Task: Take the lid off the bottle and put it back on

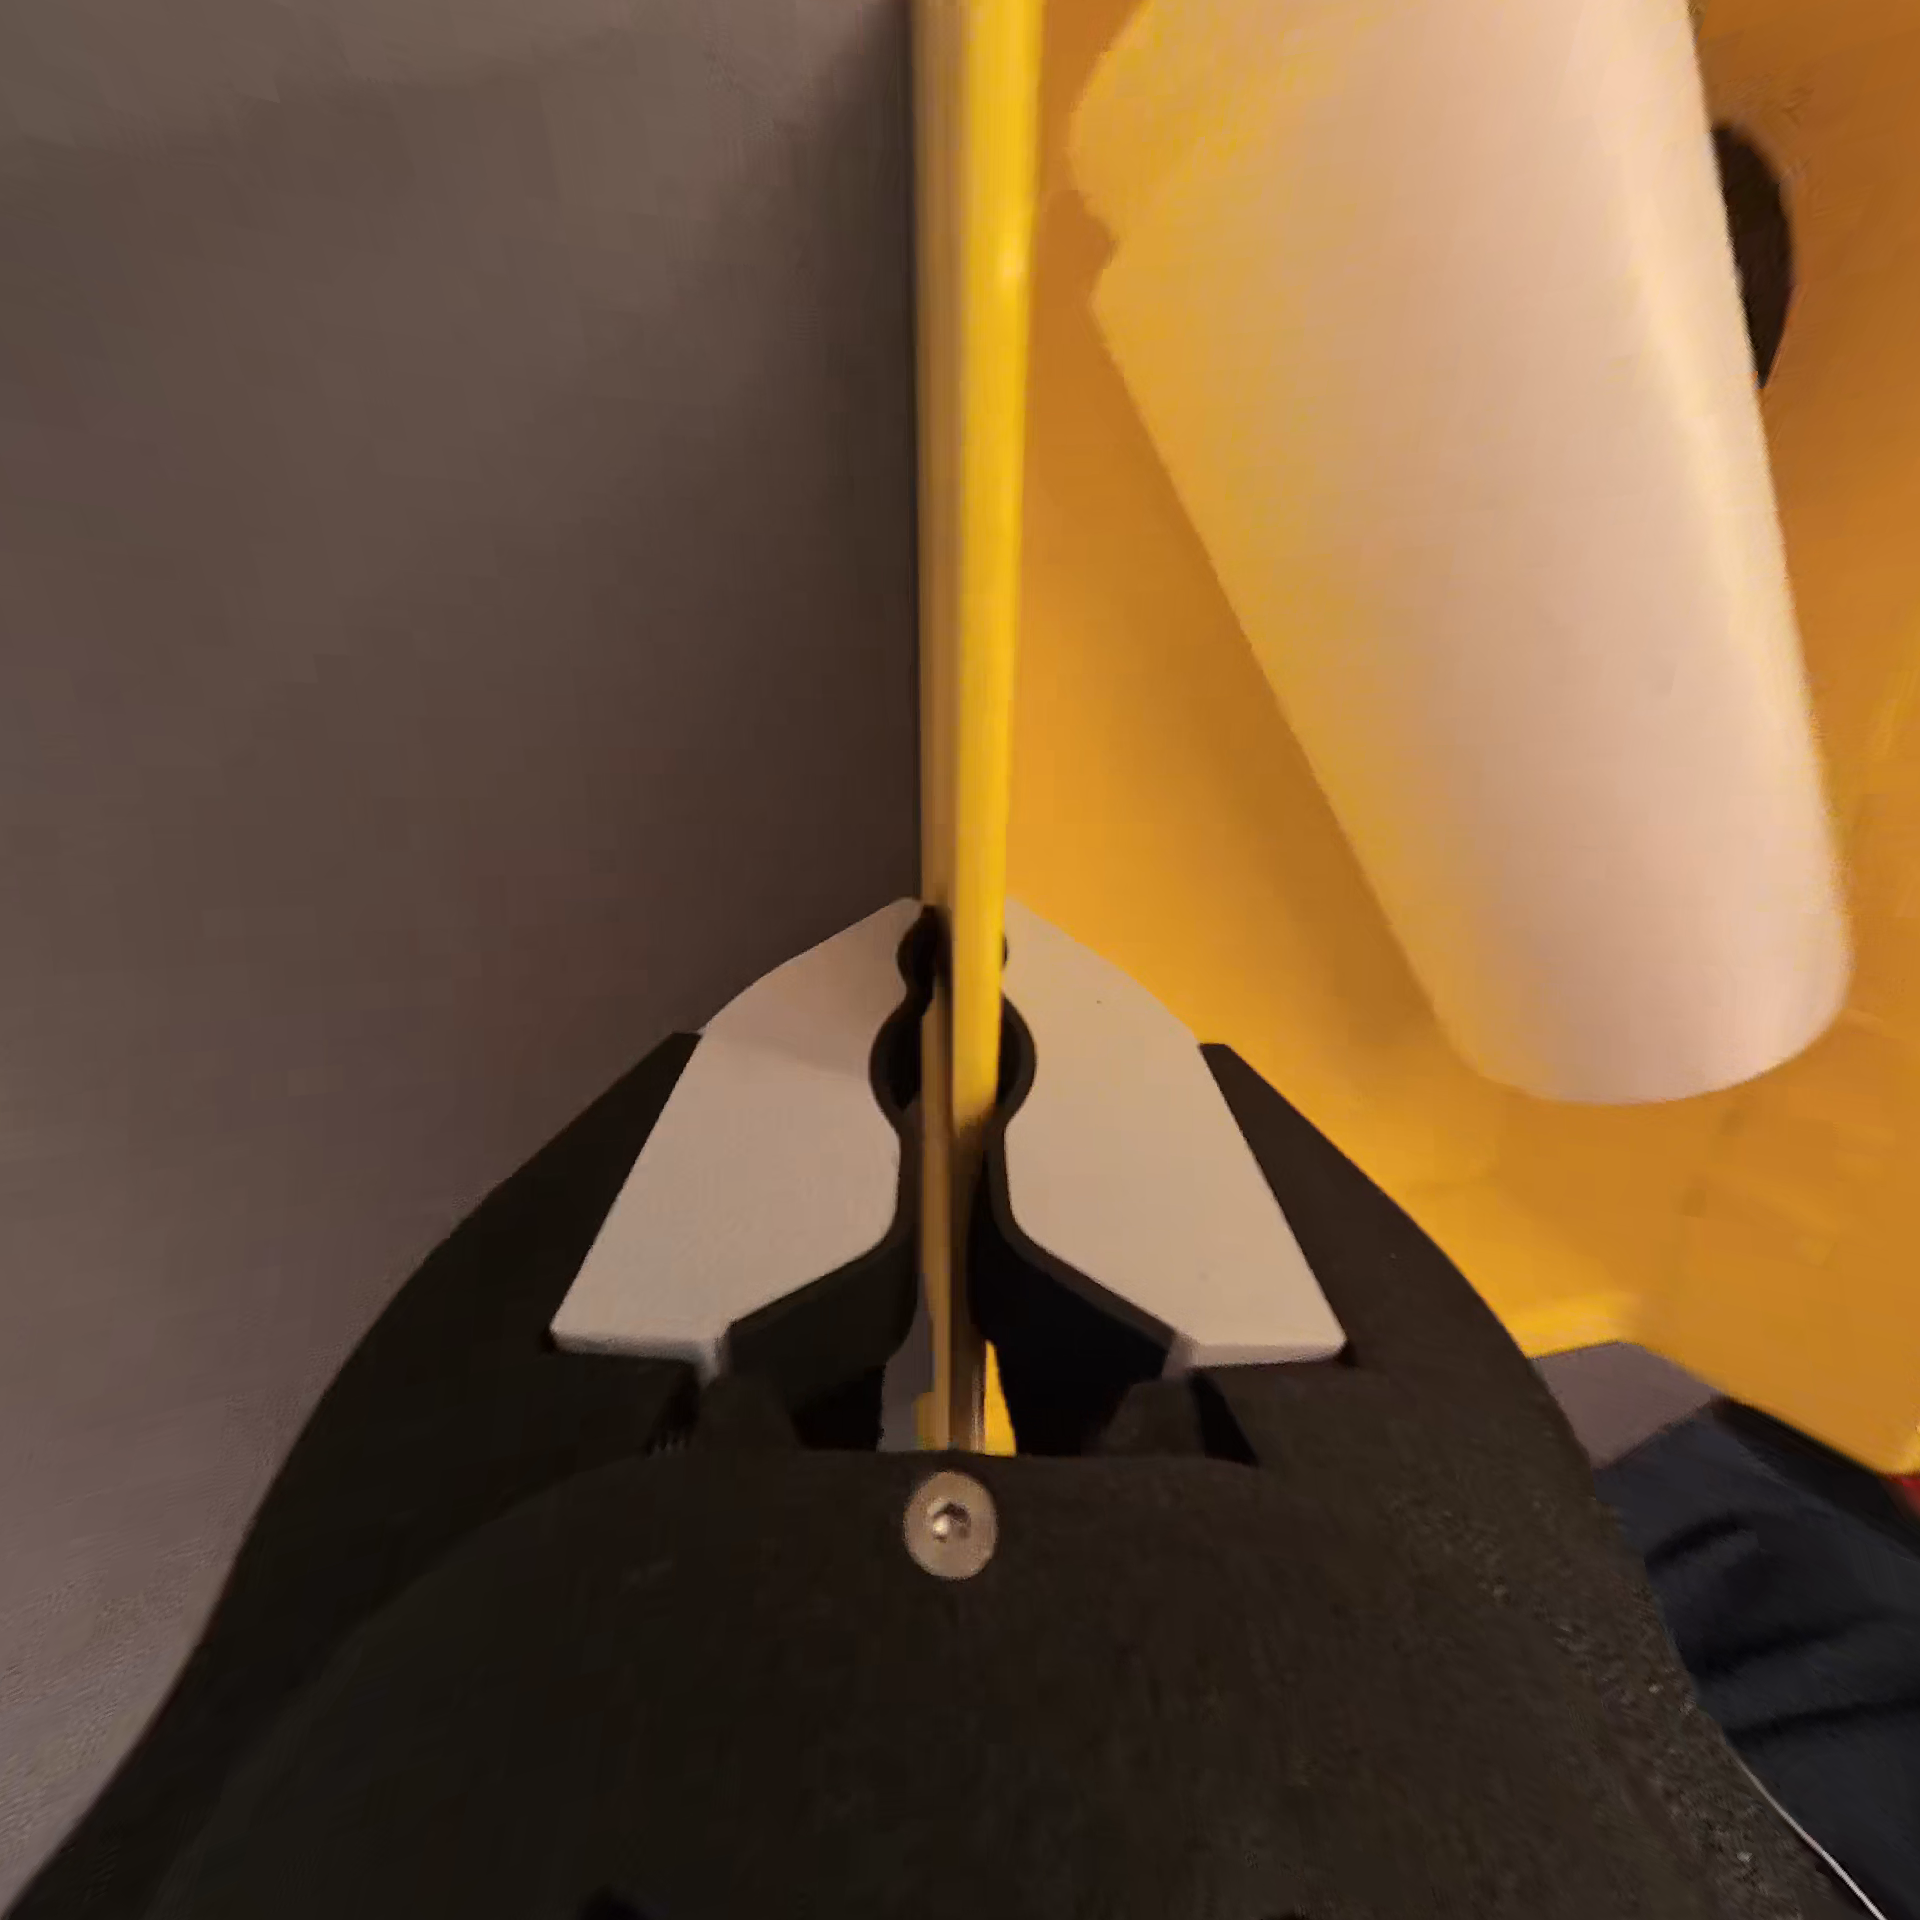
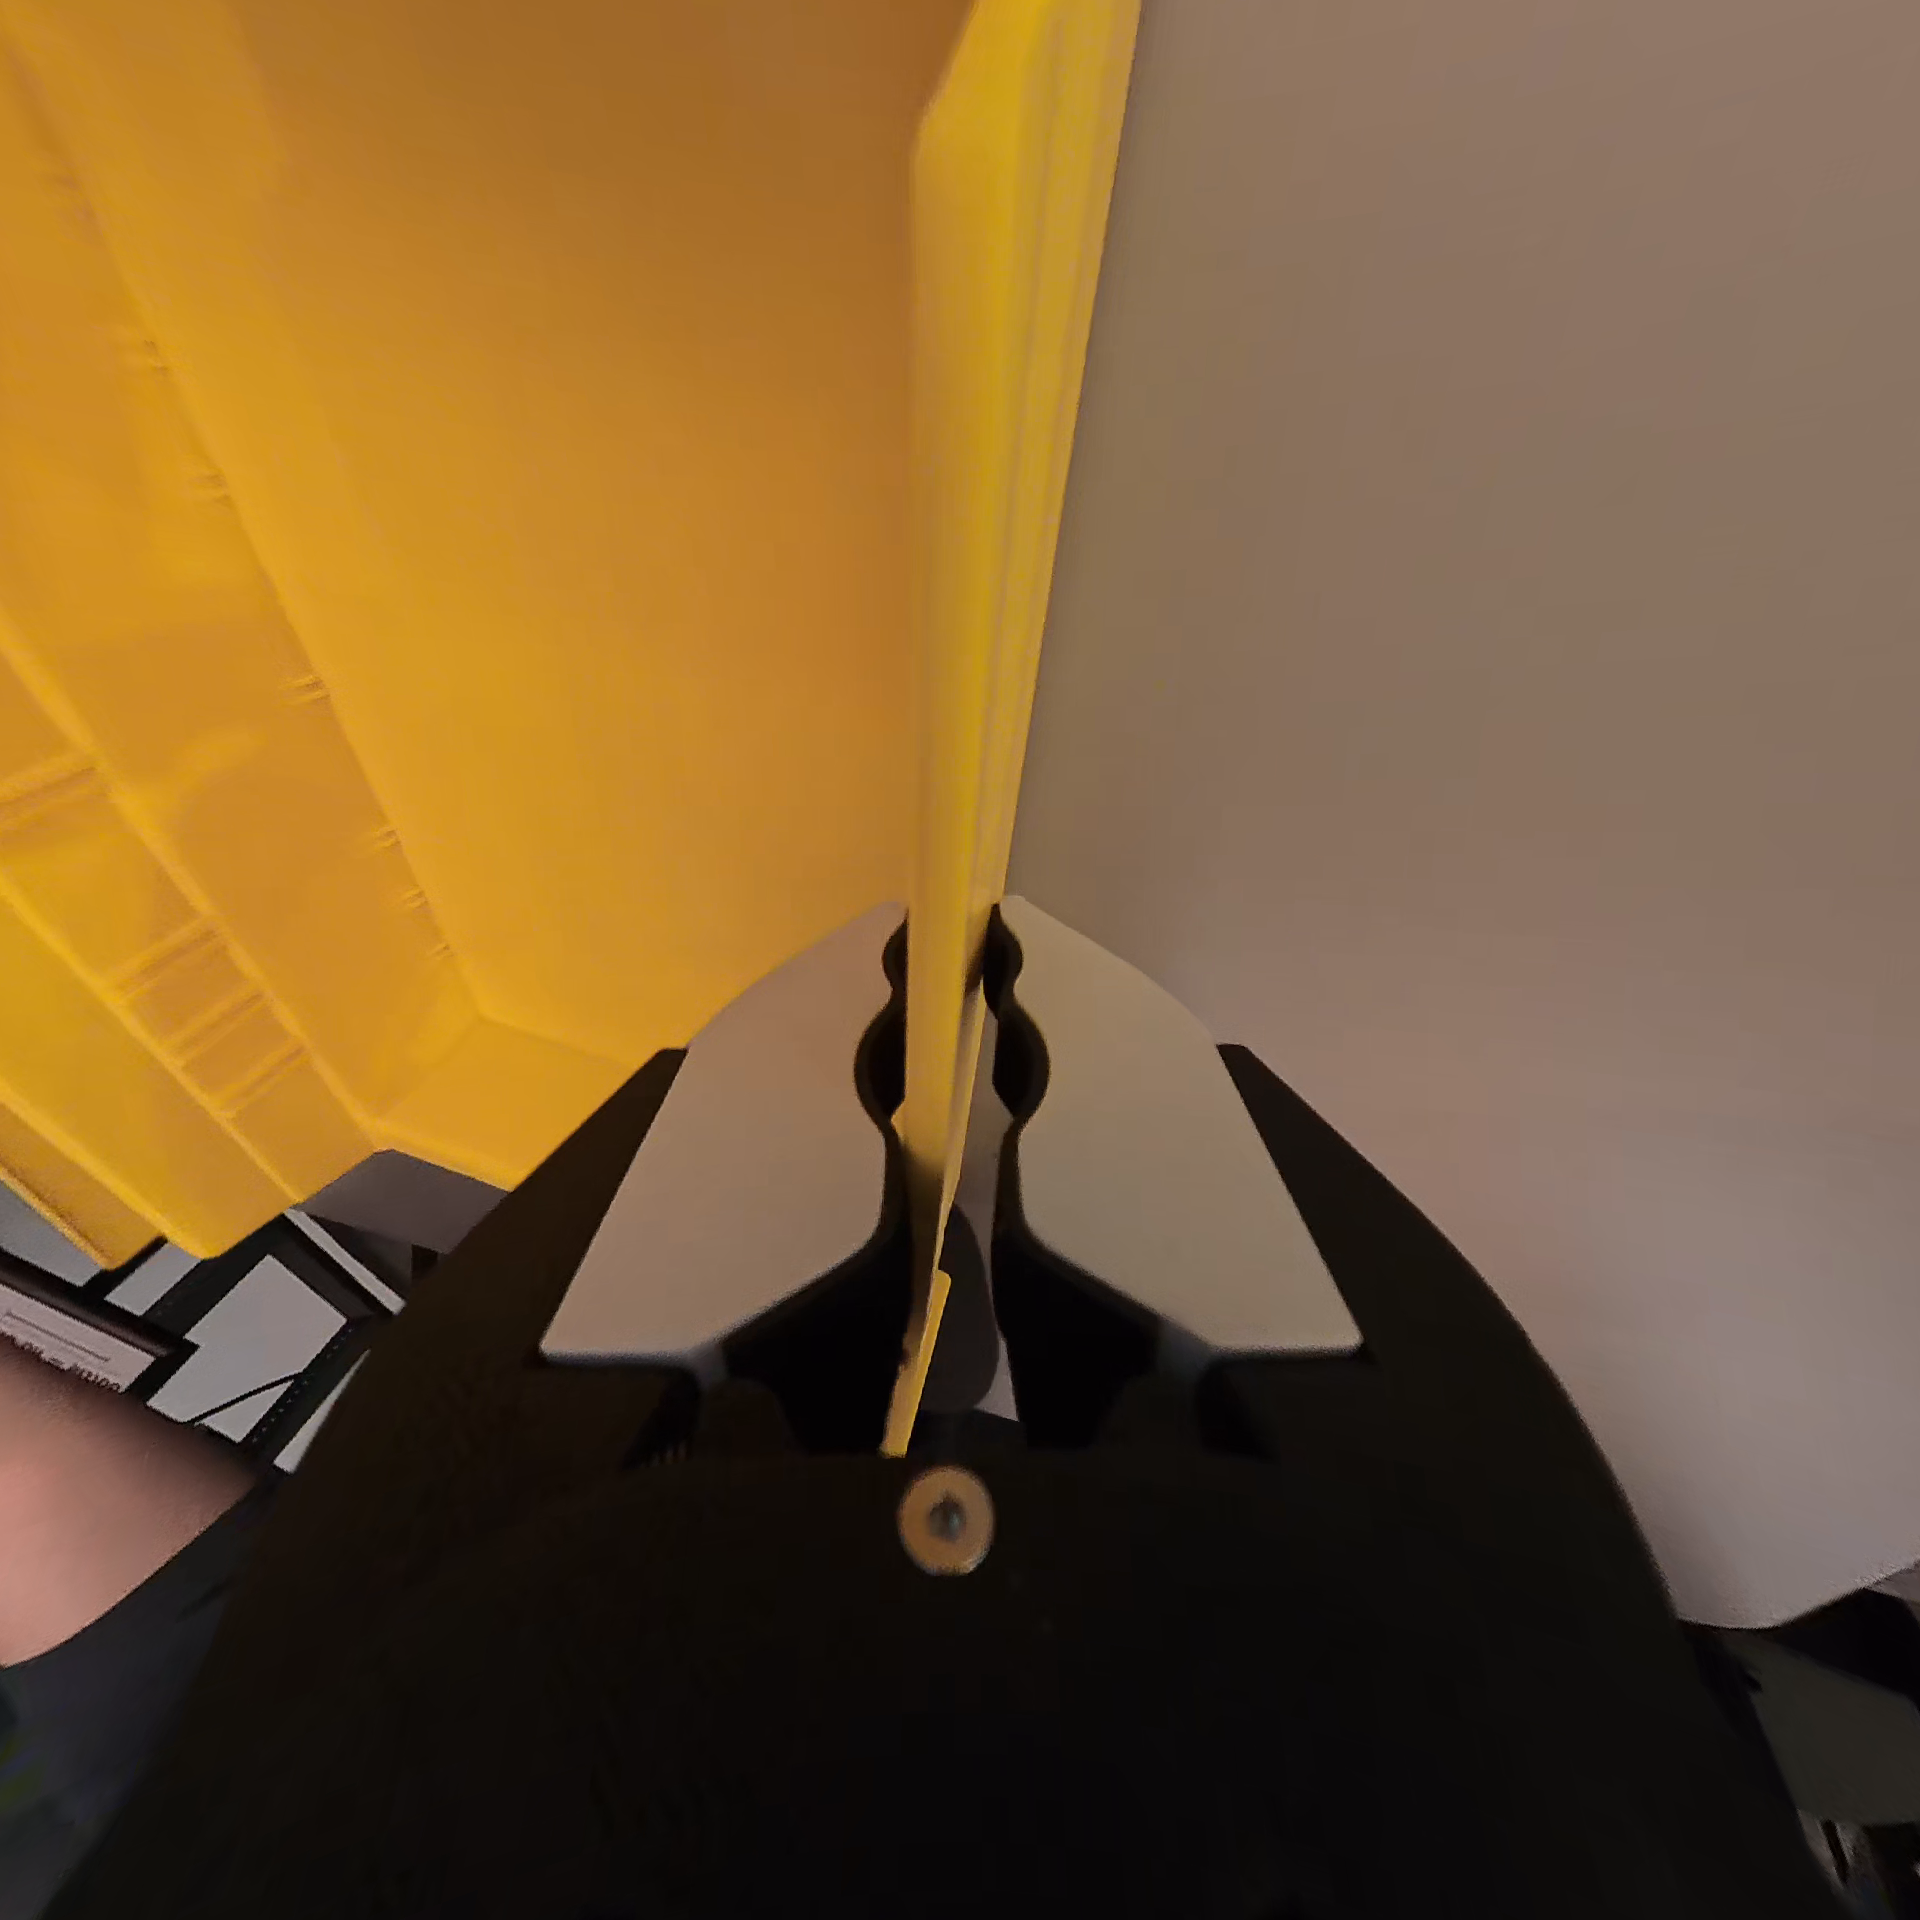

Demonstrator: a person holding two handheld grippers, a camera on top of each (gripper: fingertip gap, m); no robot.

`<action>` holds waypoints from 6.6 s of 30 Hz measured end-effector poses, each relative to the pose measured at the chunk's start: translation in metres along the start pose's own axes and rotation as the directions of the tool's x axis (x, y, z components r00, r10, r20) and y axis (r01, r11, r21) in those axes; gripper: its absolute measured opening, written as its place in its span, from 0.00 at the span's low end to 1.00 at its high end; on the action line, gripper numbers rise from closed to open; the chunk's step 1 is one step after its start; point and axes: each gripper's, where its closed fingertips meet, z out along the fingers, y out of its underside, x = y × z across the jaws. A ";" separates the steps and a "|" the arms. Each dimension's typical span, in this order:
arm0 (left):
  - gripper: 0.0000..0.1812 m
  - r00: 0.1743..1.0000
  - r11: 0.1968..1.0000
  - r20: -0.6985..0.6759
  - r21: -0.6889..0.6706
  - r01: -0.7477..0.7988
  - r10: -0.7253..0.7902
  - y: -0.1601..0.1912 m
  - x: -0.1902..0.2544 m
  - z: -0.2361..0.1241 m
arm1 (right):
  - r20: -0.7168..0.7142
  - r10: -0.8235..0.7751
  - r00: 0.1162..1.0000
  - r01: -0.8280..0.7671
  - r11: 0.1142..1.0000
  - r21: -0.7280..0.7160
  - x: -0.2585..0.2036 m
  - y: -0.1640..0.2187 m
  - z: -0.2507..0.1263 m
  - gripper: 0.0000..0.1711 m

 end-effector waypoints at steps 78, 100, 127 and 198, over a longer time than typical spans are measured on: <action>0.34 0.965 0.854 0.187 0.517 0.064 -0.186 0.124 -0.179 -0.184 | -0.157 -0.346 0.925 0.349 0.937 -0.010 0.016 -0.014 -0.010 0.13; 0.50 0.831 0.829 0.080 0.168 0.533 -0.551 0.058 -0.174 -0.062 | -0.321 -0.463 0.827 0.371 0.019 0.928 -0.149 0.007 -0.229 0.18; 0.48 0.869 0.855 0.080 0.243 0.459 -0.489 0.055 -0.173 -0.108 | -0.320 -0.602 0.732 0.500 0.155 0.852 -0.161 -0.013 -0.178 0.18; 0.45 0.776 0.577 0.203 0.563 -0.591 0.597 -0.027 0.139 -0.031 | -0.097 -0.994 0.050 0.720 -0.031 0.694 -0.343 0.036 0.005 0.40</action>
